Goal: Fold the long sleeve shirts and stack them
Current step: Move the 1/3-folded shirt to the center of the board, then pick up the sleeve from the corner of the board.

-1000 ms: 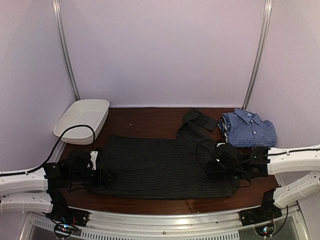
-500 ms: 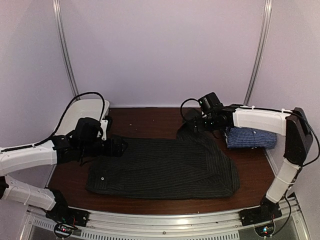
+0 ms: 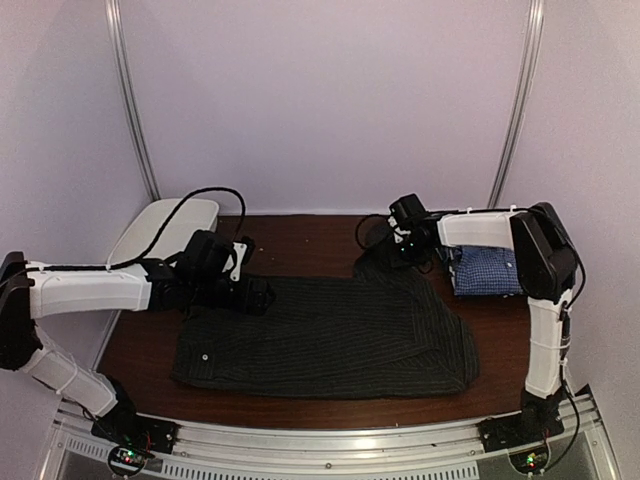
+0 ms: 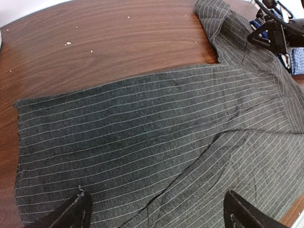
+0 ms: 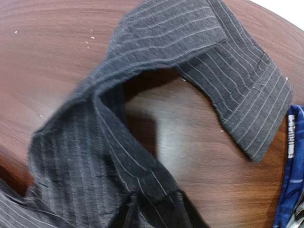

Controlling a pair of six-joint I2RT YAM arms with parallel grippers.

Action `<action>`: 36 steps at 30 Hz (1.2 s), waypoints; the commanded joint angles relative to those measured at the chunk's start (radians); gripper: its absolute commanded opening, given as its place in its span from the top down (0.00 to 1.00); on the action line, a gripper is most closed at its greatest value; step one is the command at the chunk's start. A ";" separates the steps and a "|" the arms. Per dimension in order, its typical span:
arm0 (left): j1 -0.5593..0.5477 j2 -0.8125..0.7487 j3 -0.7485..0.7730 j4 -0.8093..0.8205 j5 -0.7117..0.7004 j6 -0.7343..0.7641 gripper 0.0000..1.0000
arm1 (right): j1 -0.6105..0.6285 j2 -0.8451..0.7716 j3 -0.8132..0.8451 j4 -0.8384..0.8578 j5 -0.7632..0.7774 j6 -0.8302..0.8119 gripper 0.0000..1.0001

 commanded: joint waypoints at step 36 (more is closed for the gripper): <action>0.007 0.056 -0.003 0.069 0.054 -0.002 0.02 | -0.147 0.196 0.176 0.374 -0.220 0.484 0.36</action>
